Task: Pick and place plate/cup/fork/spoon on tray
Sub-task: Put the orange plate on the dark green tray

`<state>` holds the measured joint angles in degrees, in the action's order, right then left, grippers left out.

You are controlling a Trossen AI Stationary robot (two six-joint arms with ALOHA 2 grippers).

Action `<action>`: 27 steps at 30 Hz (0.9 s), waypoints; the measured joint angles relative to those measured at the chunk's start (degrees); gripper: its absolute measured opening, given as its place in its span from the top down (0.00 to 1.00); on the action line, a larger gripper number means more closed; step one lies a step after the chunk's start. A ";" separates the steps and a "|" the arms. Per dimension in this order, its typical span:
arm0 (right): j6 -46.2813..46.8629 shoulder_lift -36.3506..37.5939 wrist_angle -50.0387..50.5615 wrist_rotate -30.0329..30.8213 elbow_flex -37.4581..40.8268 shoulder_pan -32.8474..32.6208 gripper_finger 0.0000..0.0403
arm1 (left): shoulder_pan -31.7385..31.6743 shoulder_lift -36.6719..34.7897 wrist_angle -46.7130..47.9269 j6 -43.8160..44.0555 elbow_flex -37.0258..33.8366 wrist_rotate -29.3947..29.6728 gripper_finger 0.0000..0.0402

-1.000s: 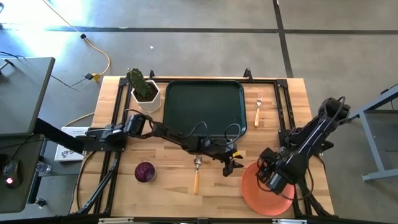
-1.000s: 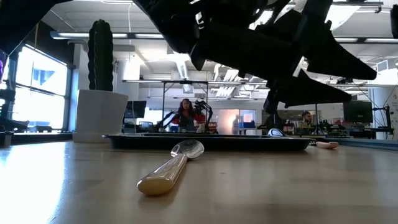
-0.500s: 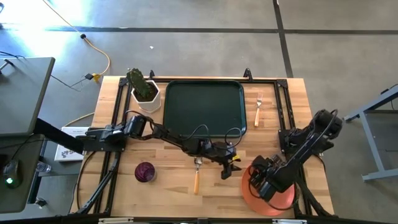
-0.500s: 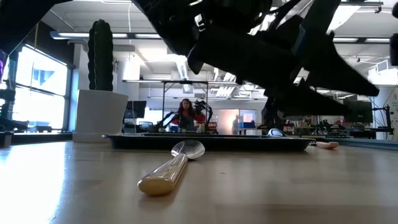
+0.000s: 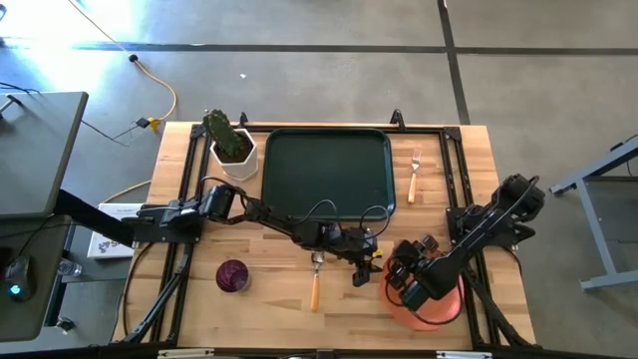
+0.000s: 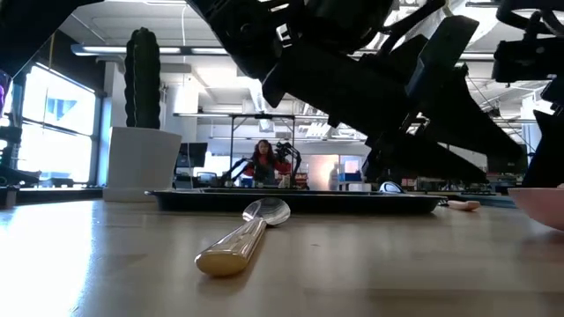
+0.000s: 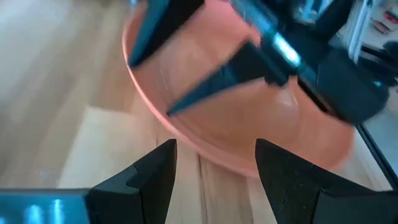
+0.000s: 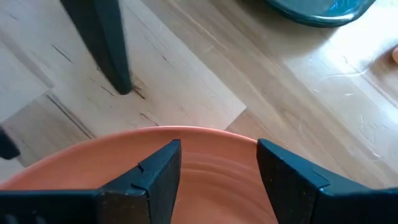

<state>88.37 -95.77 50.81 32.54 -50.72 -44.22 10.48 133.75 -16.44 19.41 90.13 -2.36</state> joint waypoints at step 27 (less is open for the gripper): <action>10.61 0.09 29.44 4.37 -18.86 -2.07 0.50 | -1.11 3.34 0.28 14.87 3.87 6.24 0.48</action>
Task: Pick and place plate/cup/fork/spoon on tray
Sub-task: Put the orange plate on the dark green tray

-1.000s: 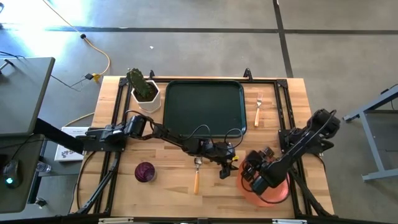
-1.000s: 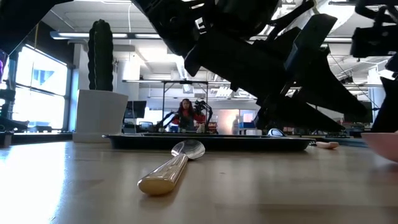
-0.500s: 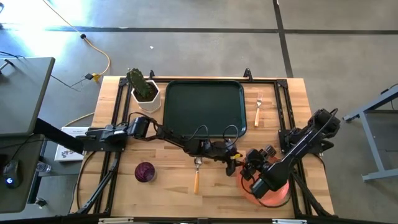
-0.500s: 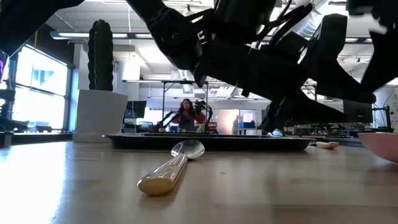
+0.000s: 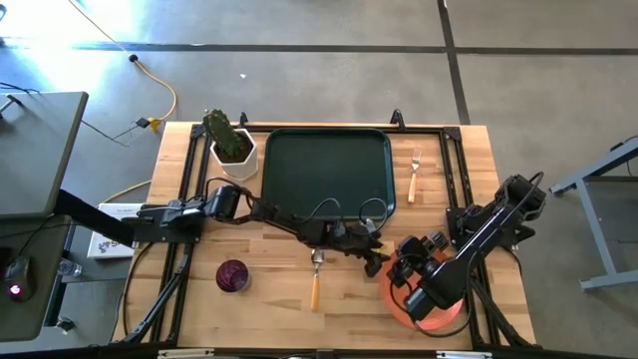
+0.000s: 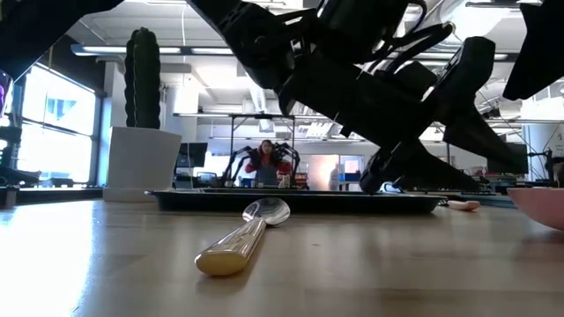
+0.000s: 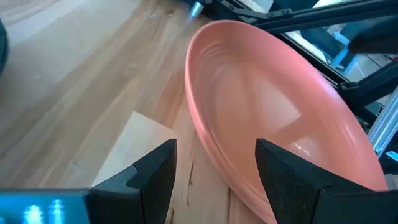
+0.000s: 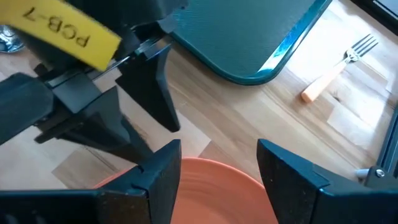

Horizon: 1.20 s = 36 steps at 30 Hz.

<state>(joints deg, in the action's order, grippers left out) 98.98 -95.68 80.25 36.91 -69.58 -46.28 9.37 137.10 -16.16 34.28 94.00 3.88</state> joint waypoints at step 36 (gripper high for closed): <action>0.01 0.00 0.97 -0.33 0.02 0.00 0.50 | 0.53 3.76 2.61 -7.23 2.30 -2.33 0.76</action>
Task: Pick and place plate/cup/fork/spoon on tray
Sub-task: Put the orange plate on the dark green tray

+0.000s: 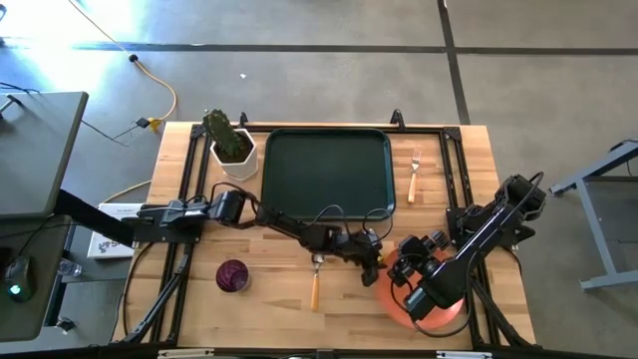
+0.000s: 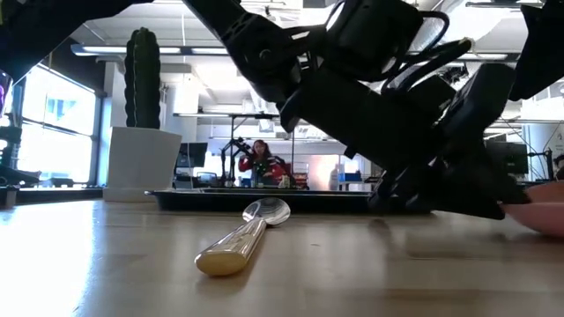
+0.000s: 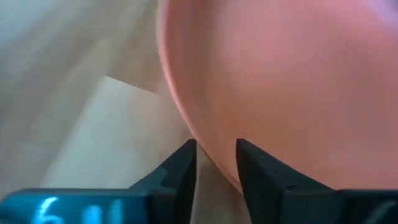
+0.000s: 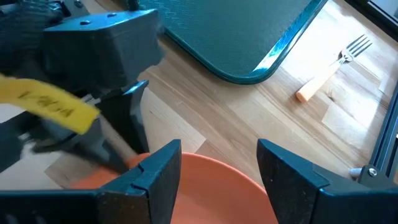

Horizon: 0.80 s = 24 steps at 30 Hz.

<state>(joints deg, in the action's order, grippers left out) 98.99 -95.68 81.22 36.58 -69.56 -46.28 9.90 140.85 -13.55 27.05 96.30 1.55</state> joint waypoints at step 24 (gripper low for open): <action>0.80 0.00 0.13 1.69 0.04 -1.25 0.50 | -2.77 -0.32 0.92 -6.86 0.06 -2.65 0.99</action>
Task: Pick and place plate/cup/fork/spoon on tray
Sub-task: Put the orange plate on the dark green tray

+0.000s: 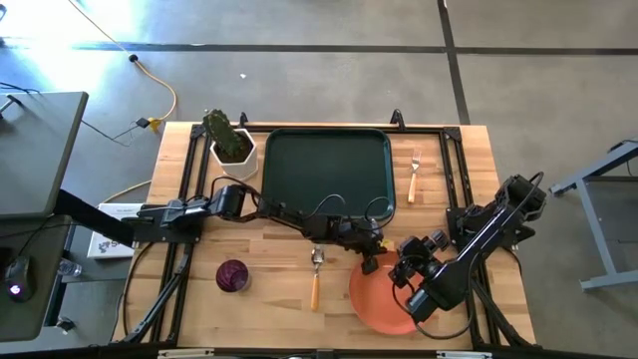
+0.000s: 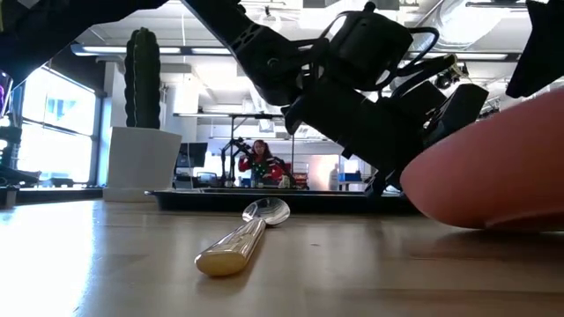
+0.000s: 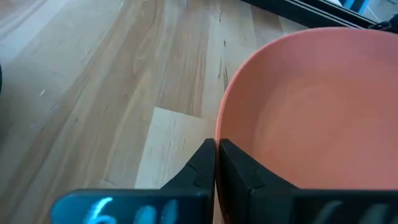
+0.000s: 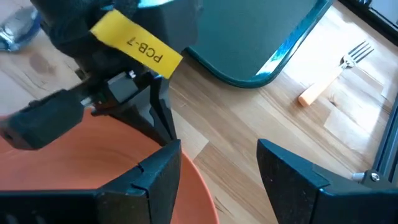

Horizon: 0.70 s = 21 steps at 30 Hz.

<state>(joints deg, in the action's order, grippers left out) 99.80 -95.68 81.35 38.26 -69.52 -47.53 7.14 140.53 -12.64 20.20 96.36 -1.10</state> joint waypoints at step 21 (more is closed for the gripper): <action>9.91 -0.40 2.39 0.53 3.10 -3.49 0.50 | -0.29 -8.43 10.70 -10.29 0.01 1.55 1.00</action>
<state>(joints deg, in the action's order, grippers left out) 109.71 -96.08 83.74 38.80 -66.41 -51.03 6.84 132.10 -1.94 9.90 96.37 0.44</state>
